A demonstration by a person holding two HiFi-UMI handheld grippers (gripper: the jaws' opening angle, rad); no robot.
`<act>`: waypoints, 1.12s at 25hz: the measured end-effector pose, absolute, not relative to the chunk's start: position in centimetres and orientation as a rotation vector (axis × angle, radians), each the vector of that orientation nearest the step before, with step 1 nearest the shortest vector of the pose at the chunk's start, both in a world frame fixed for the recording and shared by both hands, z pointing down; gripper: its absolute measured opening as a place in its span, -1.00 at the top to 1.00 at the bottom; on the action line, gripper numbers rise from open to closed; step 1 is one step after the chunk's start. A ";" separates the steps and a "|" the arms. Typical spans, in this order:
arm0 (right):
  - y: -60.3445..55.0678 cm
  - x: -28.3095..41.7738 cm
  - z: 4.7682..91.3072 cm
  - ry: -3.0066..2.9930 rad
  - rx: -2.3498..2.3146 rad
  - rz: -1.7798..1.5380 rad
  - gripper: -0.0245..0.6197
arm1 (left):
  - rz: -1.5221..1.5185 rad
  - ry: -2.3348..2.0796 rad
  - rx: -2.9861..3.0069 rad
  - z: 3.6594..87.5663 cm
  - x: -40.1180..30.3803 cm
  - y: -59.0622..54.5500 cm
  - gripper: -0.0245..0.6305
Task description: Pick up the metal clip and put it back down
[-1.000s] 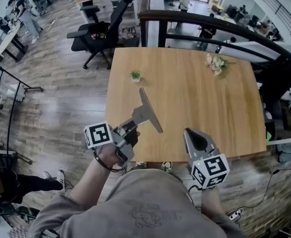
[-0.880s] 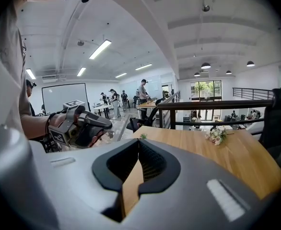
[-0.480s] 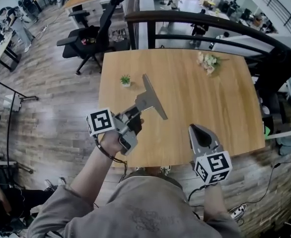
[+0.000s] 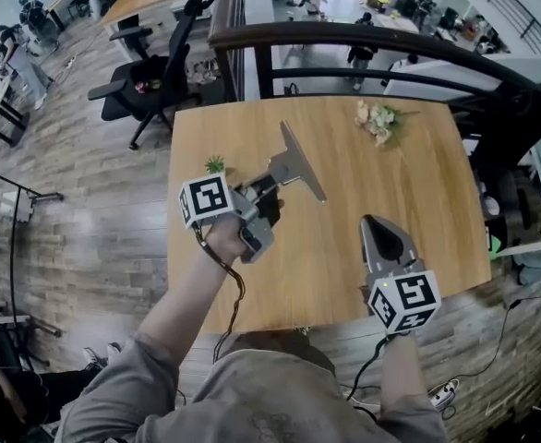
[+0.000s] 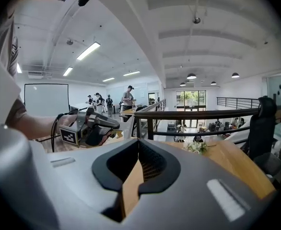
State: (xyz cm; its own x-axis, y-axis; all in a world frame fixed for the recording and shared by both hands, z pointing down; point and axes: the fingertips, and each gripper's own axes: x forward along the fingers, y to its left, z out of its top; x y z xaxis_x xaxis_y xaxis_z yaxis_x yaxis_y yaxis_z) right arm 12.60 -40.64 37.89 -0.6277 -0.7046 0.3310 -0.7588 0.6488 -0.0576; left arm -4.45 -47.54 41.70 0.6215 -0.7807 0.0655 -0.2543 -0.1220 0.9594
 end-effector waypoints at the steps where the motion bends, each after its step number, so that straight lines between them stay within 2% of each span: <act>1: -41.6 12.7 38.4 -2.592 1.182 0.310 0.89 | -0.552 -0.858 1.680 42.2 -3.9 -48.7 0.91; 7: -46.5 12.6 41.5 -2.536 1.212 0.336 0.89 | -0.541 -0.792 1.657 46.7 -0.8 -55.2 0.91; 14: -50.9 12.2 46.8 -2.529 1.243 0.468 0.89 | -0.507 -0.796 1.553 56.0 0.5 -60.7 0.91; 21: -53.1 13.0 53.2 -2.460 1.255 0.545 0.89 | -0.490 -0.873 1.438 65.5 0.4 -63.7 0.91; 28: -53.4 14.1 57.4 -2.419 1.247 0.620 0.89 | -0.486 -0.940 1.374 70.0 1.1 -65.6 0.91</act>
State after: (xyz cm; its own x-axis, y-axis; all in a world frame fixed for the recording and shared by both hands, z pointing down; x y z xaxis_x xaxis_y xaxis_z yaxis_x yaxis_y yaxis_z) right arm 14.08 -53.45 57.37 -0.5521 -0.6745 0.4902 -0.8271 0.5172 -0.2199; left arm 1.10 -65.63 70.04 0.5673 -0.7759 0.2761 -0.2225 0.1784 0.9585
